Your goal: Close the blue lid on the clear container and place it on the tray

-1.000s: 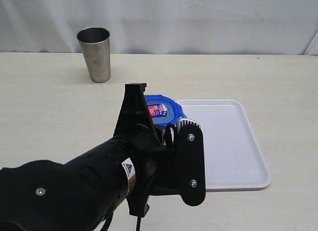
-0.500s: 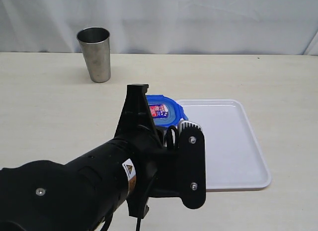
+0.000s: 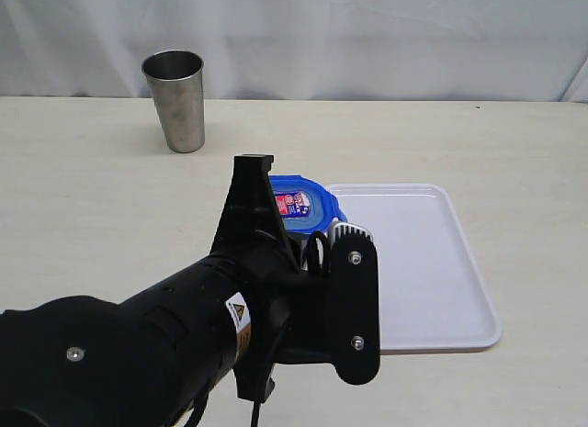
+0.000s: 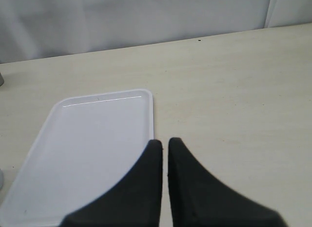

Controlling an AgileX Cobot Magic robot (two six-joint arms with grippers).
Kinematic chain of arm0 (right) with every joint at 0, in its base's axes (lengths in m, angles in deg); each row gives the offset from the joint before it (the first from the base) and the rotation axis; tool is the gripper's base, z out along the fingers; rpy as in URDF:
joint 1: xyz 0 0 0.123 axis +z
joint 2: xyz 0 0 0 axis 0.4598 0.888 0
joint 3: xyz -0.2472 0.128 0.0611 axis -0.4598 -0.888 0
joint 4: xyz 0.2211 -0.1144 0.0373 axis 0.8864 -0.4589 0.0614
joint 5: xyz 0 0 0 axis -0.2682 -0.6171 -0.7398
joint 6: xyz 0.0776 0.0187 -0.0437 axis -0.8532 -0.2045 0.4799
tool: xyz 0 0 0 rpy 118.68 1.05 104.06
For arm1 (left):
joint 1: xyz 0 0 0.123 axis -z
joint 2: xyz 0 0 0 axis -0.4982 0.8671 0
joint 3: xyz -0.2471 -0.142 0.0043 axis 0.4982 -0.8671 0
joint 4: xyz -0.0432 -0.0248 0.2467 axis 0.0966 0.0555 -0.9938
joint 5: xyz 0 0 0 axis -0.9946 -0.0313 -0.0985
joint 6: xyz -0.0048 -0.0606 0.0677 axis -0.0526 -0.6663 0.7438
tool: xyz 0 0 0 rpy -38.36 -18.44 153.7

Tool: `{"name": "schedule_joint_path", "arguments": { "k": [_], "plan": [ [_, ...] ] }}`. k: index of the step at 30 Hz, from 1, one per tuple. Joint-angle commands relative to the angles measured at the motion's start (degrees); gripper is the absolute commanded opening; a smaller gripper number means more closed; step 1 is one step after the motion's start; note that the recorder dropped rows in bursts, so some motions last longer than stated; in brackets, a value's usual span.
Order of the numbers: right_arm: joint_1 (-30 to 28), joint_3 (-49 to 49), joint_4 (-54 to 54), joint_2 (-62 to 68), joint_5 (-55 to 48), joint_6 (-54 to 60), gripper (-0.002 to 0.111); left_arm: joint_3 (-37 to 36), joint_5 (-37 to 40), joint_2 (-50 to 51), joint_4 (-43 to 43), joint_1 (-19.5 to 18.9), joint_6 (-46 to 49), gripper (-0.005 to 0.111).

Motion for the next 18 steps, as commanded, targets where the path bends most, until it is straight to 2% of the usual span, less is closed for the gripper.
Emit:
{"name": "schedule_joint_path", "arguments": {
  "k": [1,8,10,18],
  "plan": [
    [-0.2,-0.2,-0.1,-0.2,0.2,-0.2,0.005,-0.3,0.4,-0.4,0.5,-0.2,-0.3,0.002],
    [-0.2,-0.2,-0.1,-0.2,0.2,-0.2,0.005,-0.3,0.5,-0.4,0.9,-0.2,-0.3,0.031],
    [-0.2,-0.2,-0.1,-0.2,0.2,-0.2,0.005,-0.3,0.7,-0.4,1.2,-0.2,-0.3,0.035],
    [-0.2,-0.2,-0.1,-0.2,0.2,-0.2,0.005,-0.3,0.7,-0.4,1.9,-0.2,-0.3,0.037]
  ]
}}
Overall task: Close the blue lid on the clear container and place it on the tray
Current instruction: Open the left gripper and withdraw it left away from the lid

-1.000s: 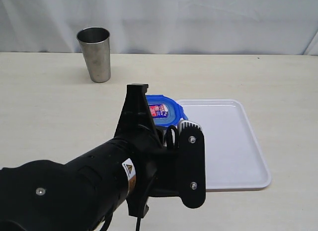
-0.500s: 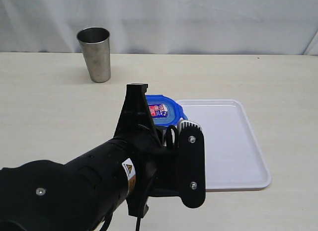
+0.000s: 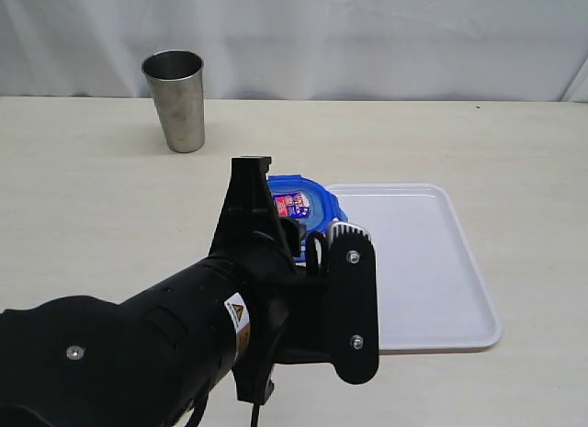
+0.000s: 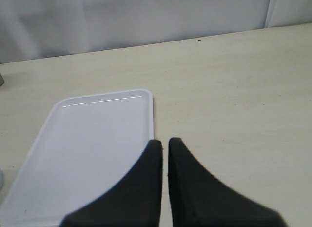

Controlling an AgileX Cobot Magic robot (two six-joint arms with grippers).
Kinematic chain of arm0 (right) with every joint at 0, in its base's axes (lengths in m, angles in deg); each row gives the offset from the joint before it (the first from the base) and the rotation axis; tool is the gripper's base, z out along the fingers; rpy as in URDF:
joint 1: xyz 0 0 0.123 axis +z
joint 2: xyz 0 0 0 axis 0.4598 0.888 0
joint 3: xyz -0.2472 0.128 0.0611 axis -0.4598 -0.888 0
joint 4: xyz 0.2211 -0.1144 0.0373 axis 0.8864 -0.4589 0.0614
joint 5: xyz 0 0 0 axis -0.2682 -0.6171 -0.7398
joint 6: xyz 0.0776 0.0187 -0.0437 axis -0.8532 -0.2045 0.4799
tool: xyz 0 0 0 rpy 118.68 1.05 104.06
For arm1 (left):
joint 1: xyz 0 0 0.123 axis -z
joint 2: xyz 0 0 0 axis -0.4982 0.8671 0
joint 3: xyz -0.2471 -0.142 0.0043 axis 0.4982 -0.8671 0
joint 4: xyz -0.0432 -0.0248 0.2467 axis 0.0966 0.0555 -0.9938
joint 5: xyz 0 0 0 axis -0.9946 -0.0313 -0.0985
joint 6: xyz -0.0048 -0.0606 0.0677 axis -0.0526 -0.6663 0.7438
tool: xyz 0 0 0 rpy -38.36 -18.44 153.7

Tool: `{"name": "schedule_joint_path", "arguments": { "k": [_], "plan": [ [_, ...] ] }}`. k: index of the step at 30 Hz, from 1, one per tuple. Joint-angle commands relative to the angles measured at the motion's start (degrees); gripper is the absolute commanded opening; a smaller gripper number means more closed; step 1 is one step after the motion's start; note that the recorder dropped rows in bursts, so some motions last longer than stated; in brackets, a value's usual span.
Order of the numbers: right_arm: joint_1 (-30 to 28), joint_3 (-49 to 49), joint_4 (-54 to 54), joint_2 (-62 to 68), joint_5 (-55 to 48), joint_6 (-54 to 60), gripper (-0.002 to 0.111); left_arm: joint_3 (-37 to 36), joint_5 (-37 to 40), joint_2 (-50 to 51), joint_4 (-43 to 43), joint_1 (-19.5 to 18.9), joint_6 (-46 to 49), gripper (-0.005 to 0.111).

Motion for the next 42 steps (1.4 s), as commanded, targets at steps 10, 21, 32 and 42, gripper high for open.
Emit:
{"name": "schedule_joint_path", "arguments": {
  "k": [10,21,32,42],
  "plan": [
    [-0.2,-0.2,-0.1,-0.2,0.2,-0.2,0.005,-0.3,2.0,-0.4,4.1,0.2,1.1,0.064],
    [-0.2,-0.2,-0.1,-0.2,0.2,-0.2,0.005,-0.3,5.9,-0.5,7.7,2.9,1.2,0.063],
    [-0.2,-0.2,-0.1,-0.2,0.2,-0.2,0.005,-0.3,9.4,-3.4,11.6,2.9,1.2,0.063],
    [-0.2,-0.2,-0.1,-0.2,0.2,-0.2,0.005,-0.3,9.5,-8.9,17.1,2.9,4.7,0.062]
  ]
}}
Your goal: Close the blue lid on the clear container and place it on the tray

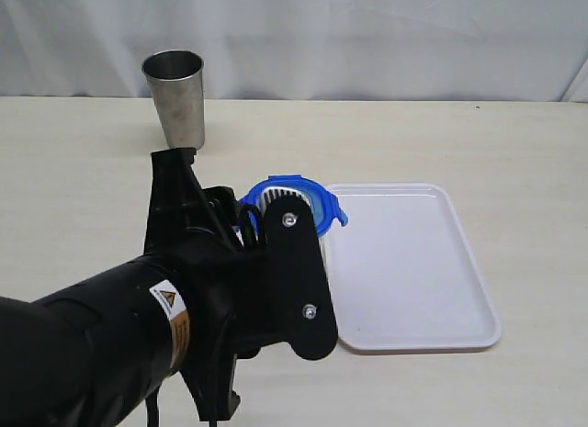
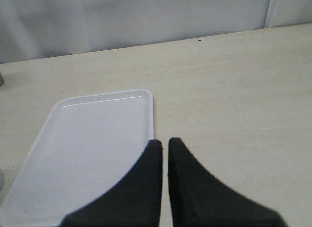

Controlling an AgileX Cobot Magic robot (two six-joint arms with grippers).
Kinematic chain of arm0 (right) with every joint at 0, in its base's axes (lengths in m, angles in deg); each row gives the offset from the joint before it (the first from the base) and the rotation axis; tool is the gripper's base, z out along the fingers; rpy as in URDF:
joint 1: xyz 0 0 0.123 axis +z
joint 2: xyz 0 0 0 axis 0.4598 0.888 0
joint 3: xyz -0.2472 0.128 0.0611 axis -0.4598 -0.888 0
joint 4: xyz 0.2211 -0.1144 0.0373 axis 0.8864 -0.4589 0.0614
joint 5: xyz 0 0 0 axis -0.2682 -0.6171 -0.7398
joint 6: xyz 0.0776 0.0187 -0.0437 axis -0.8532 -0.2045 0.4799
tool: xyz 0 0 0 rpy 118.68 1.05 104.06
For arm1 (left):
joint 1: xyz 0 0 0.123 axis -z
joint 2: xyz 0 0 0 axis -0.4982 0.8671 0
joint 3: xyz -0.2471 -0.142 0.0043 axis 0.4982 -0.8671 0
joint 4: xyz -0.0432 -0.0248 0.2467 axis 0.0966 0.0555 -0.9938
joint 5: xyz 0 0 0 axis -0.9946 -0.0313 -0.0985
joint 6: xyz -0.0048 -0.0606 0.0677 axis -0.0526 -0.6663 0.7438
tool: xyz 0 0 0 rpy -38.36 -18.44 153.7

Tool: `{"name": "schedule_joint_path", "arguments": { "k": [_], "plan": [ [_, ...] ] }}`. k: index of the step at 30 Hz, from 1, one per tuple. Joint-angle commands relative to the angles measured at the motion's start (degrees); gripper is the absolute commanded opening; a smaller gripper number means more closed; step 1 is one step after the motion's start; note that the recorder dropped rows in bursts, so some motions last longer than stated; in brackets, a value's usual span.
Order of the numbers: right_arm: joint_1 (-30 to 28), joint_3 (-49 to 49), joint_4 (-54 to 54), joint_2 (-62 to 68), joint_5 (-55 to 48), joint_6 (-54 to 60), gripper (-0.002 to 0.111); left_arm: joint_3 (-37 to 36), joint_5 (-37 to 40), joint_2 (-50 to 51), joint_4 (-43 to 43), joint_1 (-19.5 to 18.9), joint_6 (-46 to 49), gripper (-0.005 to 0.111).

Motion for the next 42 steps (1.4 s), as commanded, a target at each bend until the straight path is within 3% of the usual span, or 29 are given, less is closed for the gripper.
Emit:
{"name": "schedule_joint_path", "arguments": {
  "k": [1,10,15,32,39,42],
  "plan": [
    [-0.2,-0.2,-0.1,-0.2,0.2,-0.2,0.005,-0.3,0.5,-1.7,3.3,0.2,2.2,0.06],
    [-0.2,-0.2,-0.1,-0.2,0.2,-0.2,0.005,-0.3,3.4,-1.8,4.1,0.0,2.9,0.0],
    [-0.2,-0.2,-0.1,-0.2,0.2,-0.2,0.005,-0.3,0.5,-3.3,4.6,-2.1,2.7,0.0],
    [-0.2,-0.2,-0.1,-0.2,0.2,-0.2,0.005,-0.4,-41.3,-12.9,16.7,-35.1,2.7,0.0],
    [-0.2,-0.2,-0.1,-0.2,0.2,-0.2,0.005,-7.0,-74.1,-13.2,18.4,-50.2,-2.4,0.0],
    [-0.2,-0.2,-0.1,-0.2,0.2,-0.2,0.005,-8.6,-80.5,-13.1,18.4,-57.7,-5.4,0.0]
  ]
}}
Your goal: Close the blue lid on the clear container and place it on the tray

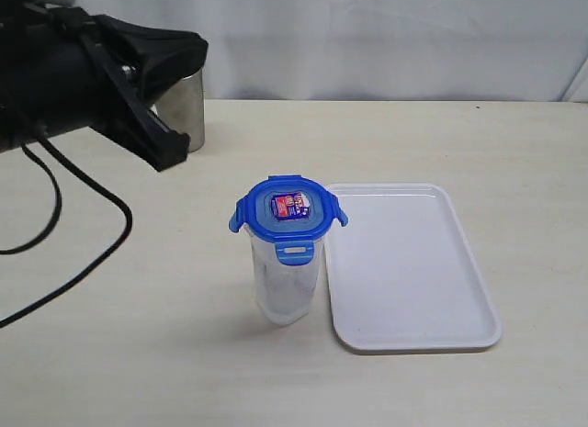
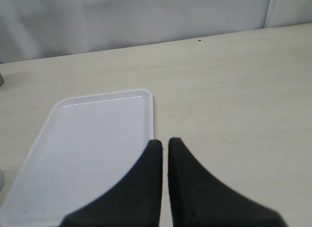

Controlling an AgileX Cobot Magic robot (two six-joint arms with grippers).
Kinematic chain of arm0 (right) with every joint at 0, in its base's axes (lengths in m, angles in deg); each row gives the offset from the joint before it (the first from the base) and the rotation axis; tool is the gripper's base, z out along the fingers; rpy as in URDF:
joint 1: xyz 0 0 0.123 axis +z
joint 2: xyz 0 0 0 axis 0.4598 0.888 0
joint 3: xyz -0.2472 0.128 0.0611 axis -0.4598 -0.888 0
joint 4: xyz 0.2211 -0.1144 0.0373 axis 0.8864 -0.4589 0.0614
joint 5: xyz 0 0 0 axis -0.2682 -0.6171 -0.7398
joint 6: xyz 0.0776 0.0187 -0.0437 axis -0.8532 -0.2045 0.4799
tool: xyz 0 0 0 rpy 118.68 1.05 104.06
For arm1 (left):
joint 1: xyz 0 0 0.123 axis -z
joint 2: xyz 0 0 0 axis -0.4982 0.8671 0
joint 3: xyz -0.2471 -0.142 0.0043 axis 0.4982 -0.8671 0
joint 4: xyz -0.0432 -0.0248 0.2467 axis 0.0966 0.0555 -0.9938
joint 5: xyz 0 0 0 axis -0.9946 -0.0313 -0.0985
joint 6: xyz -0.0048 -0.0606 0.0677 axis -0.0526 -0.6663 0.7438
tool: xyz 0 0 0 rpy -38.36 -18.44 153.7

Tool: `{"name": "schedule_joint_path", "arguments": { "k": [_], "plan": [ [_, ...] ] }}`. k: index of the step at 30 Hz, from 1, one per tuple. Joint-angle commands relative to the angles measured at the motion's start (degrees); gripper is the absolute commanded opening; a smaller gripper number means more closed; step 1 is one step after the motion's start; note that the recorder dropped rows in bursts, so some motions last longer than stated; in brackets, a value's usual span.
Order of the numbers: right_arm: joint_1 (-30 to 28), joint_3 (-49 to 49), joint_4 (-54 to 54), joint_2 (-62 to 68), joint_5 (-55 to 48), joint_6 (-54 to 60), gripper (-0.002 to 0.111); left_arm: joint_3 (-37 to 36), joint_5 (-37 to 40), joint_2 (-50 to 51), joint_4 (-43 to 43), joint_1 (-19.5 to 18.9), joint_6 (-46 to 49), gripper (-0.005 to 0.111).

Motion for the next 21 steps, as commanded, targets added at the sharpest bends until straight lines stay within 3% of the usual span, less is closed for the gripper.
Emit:
{"name": "schedule_joint_path", "arguments": {
  "k": [1,6,7,10,15,21],
  "plan": [
    [-0.2,-0.2,-0.1,-0.2,0.2,-0.2,0.005,-2.3,-11.6,-0.3,0.9,-11.2,-6.0,0.0],
    [-0.2,-0.2,-0.1,-0.2,0.2,-0.2,0.005,-2.2,-20.6,3.0,-2.0,-23.8,-18.3,0.0],
    [-0.2,-0.2,-0.1,-0.2,0.2,-0.2,0.005,-2.1,-22.6,5.9,-6.6,-28.2,-24.1,0.0],
    [-0.2,-0.2,-0.1,-0.2,0.2,-0.2,0.005,-2.1,-26.4,11.2,-16.3,-32.4,-29.0,0.0],
    [-0.2,-0.2,-0.1,-0.2,0.2,-0.2,0.005,-2.1,-48.1,21.6,-24.8,-32.4,-22.8,0.0],
    [-0.2,-0.2,-0.1,-0.2,0.3,-0.2,0.005,-3.5,-50.0,30.5,-31.5,-32.4,-11.6,0.0]
  ]
}}
